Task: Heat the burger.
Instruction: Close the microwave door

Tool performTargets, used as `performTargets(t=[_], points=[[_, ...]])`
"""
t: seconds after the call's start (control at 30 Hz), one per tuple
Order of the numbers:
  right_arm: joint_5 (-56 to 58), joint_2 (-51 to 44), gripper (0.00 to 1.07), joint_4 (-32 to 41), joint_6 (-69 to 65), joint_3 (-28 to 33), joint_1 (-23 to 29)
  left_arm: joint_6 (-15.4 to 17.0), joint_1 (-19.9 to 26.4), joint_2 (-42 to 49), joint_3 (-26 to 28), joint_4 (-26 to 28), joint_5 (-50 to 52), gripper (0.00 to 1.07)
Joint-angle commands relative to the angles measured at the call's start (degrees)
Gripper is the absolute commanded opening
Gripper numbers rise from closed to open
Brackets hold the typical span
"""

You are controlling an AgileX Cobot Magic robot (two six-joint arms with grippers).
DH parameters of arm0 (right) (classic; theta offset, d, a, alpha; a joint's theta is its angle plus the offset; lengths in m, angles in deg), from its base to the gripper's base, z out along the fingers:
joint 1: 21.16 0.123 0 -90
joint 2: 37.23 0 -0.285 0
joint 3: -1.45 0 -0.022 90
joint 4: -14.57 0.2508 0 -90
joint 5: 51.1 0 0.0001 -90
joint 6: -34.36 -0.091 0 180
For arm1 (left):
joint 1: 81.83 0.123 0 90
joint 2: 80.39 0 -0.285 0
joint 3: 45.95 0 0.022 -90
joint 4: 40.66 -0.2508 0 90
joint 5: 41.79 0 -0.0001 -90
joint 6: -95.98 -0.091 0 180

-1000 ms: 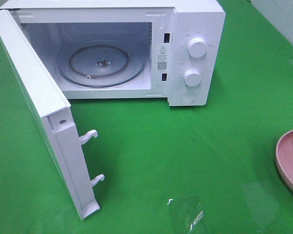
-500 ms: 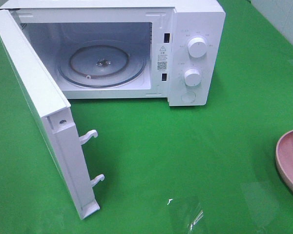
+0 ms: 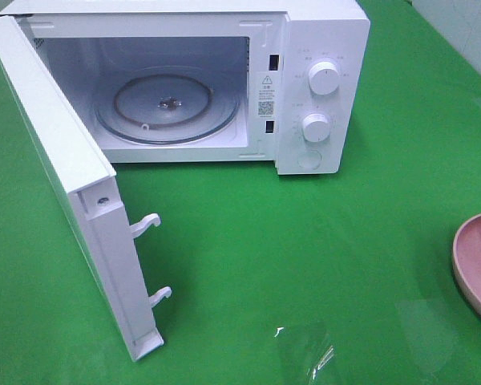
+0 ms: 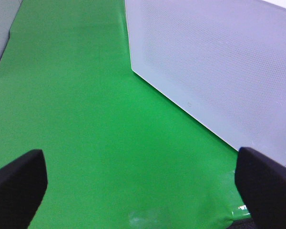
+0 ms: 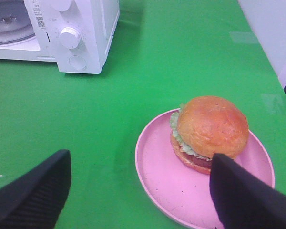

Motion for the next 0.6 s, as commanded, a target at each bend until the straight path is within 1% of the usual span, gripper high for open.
performTargets(t=[0.03,0.6], points=[[-0.63,-1.55,0.76,-0.57,0.0,0.06,-0.4,0.17,0.11,0.34,0.0,0.23,0.34,1.0],[-0.63,-1.55,0.76,-0.57,0.0,0.06,-0.4,0.17,0.11,0.34,0.0,0.23,0.34,1.0]])
